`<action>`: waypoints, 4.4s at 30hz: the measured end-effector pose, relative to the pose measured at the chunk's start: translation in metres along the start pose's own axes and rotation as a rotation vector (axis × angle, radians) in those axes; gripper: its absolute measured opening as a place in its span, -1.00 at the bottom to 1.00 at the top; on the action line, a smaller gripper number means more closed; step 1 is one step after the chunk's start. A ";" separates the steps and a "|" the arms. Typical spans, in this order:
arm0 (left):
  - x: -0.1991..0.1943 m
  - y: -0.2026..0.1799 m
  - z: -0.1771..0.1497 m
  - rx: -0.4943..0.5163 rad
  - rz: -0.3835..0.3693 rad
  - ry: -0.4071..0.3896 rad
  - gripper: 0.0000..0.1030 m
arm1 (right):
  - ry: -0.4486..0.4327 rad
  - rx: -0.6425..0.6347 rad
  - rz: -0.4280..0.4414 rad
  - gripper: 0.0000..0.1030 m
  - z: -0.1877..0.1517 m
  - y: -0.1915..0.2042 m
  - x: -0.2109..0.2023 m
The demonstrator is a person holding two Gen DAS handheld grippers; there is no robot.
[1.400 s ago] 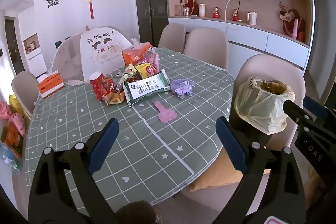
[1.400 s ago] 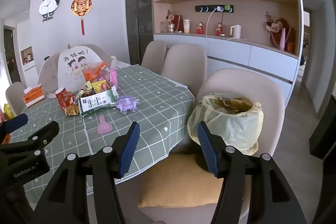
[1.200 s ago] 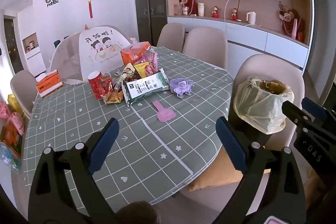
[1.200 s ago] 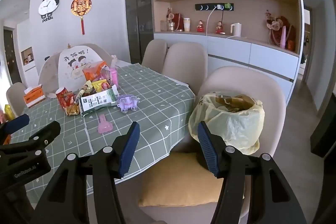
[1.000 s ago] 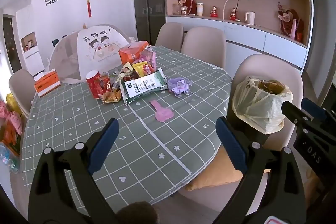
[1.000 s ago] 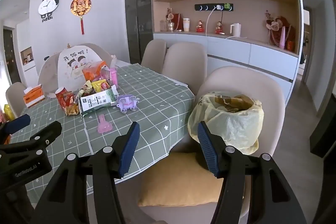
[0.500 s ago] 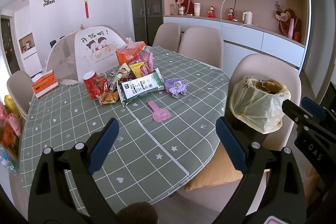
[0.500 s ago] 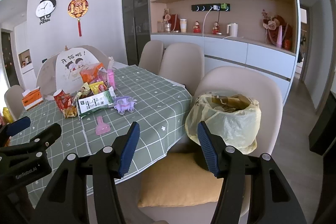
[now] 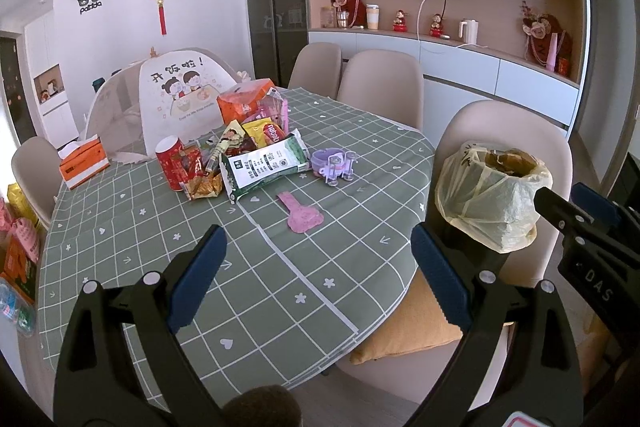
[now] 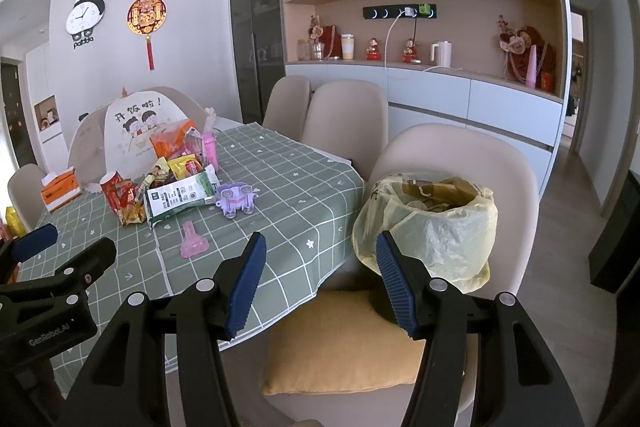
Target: Collect trash
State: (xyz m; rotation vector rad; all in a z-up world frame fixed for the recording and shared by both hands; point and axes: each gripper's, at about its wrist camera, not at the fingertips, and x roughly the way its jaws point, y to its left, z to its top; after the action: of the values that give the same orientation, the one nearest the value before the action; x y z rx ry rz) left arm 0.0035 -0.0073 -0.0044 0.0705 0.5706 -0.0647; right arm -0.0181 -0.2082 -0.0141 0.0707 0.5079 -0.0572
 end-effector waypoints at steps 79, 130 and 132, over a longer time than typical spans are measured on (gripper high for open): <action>0.179 0.247 0.042 -0.222 0.009 0.177 0.82 | 0.254 -0.167 0.073 0.06 0.027 0.119 0.126; 0.240 0.313 0.068 -0.169 -0.284 0.199 0.32 | 0.245 -0.219 0.317 -0.79 0.108 0.288 0.226; 0.248 0.307 0.071 -0.169 -0.266 0.205 0.32 | 0.244 -0.216 0.304 -0.79 0.106 0.277 0.218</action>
State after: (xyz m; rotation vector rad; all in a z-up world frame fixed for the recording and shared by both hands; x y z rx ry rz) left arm 0.2753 0.2822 -0.0640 -0.1654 0.7863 -0.2702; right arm 0.2436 0.0507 -0.0137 -0.0577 0.7394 0.3063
